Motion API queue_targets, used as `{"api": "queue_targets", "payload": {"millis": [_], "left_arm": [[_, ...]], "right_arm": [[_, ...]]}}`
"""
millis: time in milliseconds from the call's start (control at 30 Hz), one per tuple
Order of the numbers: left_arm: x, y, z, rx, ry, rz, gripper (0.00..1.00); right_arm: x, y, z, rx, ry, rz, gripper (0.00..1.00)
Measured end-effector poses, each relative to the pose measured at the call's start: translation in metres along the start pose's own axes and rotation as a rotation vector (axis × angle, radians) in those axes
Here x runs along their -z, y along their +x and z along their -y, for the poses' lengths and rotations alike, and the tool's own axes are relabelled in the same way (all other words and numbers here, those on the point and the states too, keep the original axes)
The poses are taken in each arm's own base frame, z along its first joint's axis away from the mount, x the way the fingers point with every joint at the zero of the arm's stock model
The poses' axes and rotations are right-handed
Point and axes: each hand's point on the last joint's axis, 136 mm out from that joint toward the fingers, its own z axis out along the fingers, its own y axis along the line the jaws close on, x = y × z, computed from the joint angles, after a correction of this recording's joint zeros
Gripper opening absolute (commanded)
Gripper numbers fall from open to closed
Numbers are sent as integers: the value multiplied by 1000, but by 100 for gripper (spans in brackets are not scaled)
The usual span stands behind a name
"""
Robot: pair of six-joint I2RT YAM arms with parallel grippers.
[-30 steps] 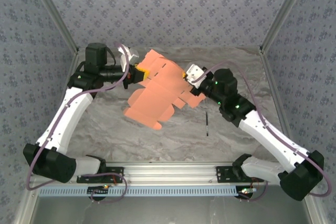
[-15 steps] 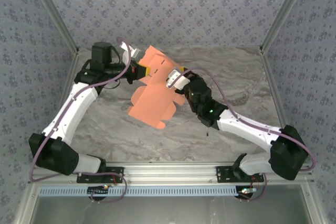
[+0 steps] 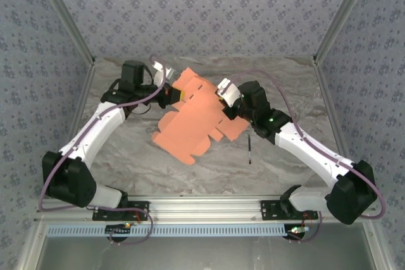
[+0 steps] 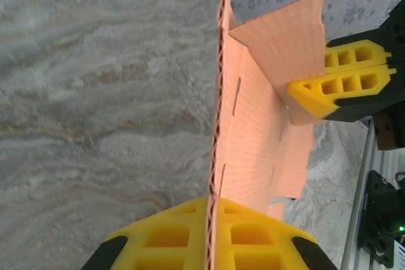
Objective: Fold the paper box
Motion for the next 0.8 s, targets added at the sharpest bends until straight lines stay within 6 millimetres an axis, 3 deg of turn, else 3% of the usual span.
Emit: {"api": "queue_targets", "payload": {"millis": [167,267,500,600,800], "left_arm": [[-20,23,-30,79,-47,-45,31],[-26,33,-53,128,-98,-65,38],[-17,47,-96,199,-322,-53,42],[-14,62,-86,210,-368,-32,43],[-50,98,-20,165,-244,-38,41]], "right_arm": [[-12,49,-10,-156,-98,-171,3],[-18,74,-11,-223,-118,-258,3],[-32,100,-8,-294,-132,-392,3],[-39,104,-2,-295,-111,-422,3],[-49,113,5,-286,-76,-484,3]]}}
